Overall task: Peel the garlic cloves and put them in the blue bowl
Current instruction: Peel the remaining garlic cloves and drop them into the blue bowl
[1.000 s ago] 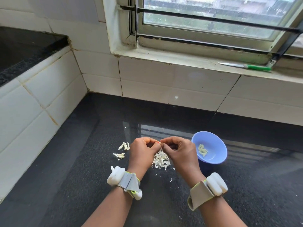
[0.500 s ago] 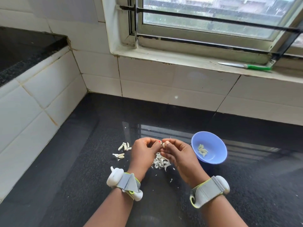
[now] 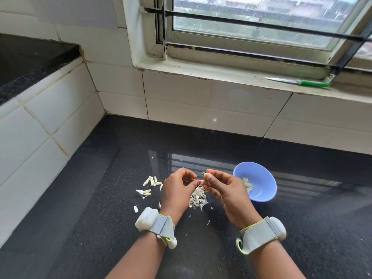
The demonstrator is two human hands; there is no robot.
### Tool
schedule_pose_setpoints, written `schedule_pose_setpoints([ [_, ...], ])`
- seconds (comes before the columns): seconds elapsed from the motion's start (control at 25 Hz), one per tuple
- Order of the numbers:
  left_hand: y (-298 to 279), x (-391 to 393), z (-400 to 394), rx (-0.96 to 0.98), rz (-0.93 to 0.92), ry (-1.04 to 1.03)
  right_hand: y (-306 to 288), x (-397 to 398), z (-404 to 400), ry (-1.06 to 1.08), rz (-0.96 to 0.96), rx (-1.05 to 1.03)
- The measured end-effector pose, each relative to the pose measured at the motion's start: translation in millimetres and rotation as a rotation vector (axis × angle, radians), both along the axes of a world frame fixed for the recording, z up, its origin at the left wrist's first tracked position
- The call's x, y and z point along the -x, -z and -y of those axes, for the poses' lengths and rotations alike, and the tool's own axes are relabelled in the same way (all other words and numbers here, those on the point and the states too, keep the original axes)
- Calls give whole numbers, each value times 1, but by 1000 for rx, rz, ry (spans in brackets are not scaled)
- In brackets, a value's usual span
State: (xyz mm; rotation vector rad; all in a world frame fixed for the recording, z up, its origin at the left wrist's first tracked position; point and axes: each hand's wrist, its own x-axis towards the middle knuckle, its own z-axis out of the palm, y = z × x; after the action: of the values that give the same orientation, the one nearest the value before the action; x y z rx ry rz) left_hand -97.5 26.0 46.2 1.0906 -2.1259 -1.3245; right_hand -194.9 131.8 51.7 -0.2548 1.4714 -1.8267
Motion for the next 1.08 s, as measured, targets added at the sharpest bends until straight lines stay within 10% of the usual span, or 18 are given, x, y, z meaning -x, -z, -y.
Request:
schedule_pose_setpoints([
  [0.44,-11,2,-1,-28,-126,28,0,-1,3,-53,-380,-173],
  [0.8,-9,2,-2,-96,-157,-42,1,2,4,-45,26,20],
  [1.08,-14,0,-2,71,-120,32,-3,1,2,-70,-135,-11],
])
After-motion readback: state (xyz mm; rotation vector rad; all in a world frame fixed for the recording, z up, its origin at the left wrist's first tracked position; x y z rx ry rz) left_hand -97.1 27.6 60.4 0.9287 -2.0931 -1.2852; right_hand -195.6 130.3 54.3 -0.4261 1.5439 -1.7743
